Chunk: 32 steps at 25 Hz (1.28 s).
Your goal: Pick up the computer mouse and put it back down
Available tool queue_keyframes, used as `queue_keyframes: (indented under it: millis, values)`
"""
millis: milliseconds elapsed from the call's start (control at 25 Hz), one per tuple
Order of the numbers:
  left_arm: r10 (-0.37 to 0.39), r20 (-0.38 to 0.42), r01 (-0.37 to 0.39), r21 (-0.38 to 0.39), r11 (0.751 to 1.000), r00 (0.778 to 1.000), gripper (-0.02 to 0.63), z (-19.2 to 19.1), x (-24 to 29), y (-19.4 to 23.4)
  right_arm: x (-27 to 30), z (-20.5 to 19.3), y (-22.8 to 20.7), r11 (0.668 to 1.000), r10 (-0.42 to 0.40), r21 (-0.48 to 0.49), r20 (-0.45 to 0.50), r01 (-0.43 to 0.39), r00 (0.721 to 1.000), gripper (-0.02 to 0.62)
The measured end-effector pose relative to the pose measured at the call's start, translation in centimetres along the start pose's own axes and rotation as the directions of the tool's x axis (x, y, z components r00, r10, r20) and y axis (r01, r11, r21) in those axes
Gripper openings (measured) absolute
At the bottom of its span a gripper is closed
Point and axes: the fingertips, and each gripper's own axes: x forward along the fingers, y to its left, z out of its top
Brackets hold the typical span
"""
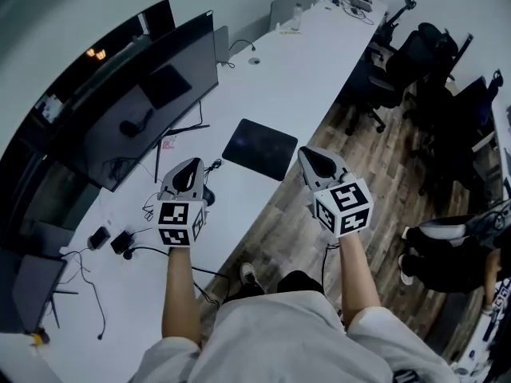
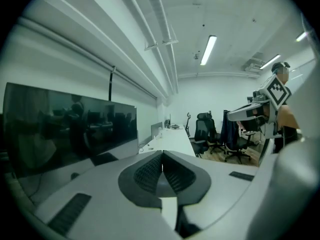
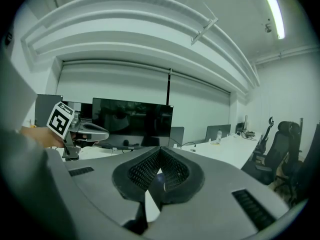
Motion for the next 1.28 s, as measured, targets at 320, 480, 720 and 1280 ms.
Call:
queue_keyframes:
  millis: [320,480,720,1280]
  values:
    - [0.099,-0.139,-0.115,-0.115,0.987,0.985,0.017,-7.2,2.9,3.3,7.3,-3.9,0.4,0.991,0.134,0.012,-0.088,-0.133,0.987,0.014]
    - [0.154,-0.234,-0.192,-0.147,0.970,0.960,0.141,-12.3,4.3,4.5,10.6,-6.2,1.1,0.980,0.197,0.015,-0.142,-0.197,0.970,0.014]
    - [0.187,-0.366,-0.280,-0.220,0.934,0.912,0.228,-20.2,6.2,4.8,13.6,-10.2,1.6,0.964,0.267,0.059,-0.191,-0.260,0.945,0.014]
    - [0.244,-0.573,-0.469,-0.283,0.837,0.782,0.356,-31.0,9.5,5.1,14.9,-15.9,0.5,0.953,0.293,0.158,-0.274,-0.258,0.916,0.014]
